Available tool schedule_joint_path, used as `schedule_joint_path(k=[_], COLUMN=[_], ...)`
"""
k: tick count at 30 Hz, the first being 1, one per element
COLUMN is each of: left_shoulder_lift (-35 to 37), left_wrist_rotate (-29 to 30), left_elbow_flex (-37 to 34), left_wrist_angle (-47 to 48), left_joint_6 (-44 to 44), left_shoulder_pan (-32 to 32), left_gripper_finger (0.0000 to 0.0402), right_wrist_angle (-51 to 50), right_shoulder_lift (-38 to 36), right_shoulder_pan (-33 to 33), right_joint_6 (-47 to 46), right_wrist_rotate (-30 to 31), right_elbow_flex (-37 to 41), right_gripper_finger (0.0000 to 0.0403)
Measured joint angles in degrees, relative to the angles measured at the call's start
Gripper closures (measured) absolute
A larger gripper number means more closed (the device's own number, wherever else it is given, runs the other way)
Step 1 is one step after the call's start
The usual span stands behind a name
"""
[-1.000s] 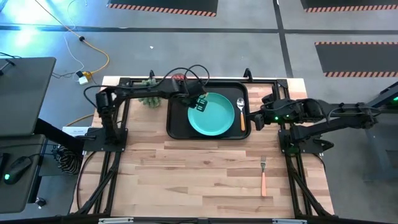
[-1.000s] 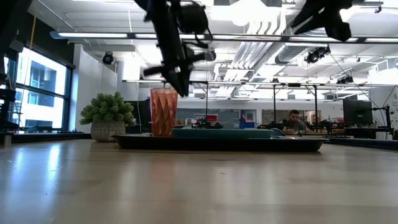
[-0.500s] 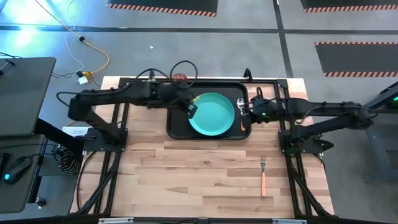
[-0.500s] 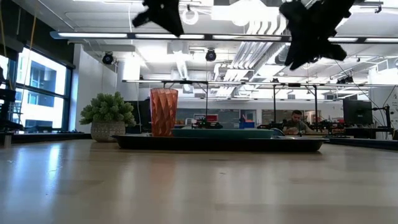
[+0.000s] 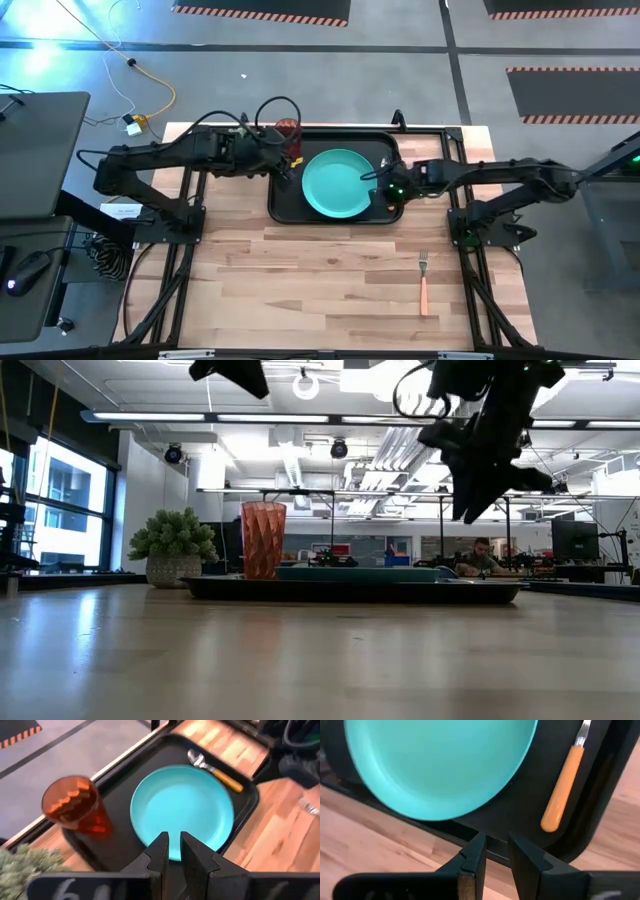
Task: Pick and place plate/cup/fork/spoon on tray
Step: Put the light blue plate on the black tray
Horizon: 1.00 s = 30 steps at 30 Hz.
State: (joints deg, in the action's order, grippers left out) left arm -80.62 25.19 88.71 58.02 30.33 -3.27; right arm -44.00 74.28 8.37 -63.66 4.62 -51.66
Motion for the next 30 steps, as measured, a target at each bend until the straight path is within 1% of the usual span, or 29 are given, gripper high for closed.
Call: schedule_joint_path(k=[4, 10, 15, 23, 30], left_shoulder_lift=[0.0, 0.0, 0.0, 0.0, 0.0], left_wrist_rotate=[1.2, 1.6, 1.6, 1.6, 1.6], left_elbow_flex=[0.0, -0.9, -0.9, -0.9, -0.9], left_wrist_angle=[2.6, 2.8, 2.8, 2.8, 2.8], left_joint_6=[-1.3, -3.0, -4.1, -4.1, -4.6], left_shoulder_pan=[0.0, -0.2, -0.2, -0.2, -0.2], left_gripper_finger=[0.0362, 0.0362, 0.0362, 0.0362, 0.0362], right_wrist_angle=[2.1, 5.0, 5.5, 6.7, 10.0], right_shoulder_lift=[3.8, 8.9, 12.3, 15.6, 16.9], right_shoulder_pan=[0.6, 0.7, 0.7, 0.7, 1.2], right_joint_6=[-0.9, -2.5, -3.4, -3.6, -3.6], right_wrist_rotate=[-1.1, -1.7, -1.7, -1.7, -1.7], right_elbow_flex=[0.0, 0.0, 0.0, 0.0, 0.0], right_gripper_finger=[0.0331, 0.0331, 0.0331, 0.0331, 0.0331])
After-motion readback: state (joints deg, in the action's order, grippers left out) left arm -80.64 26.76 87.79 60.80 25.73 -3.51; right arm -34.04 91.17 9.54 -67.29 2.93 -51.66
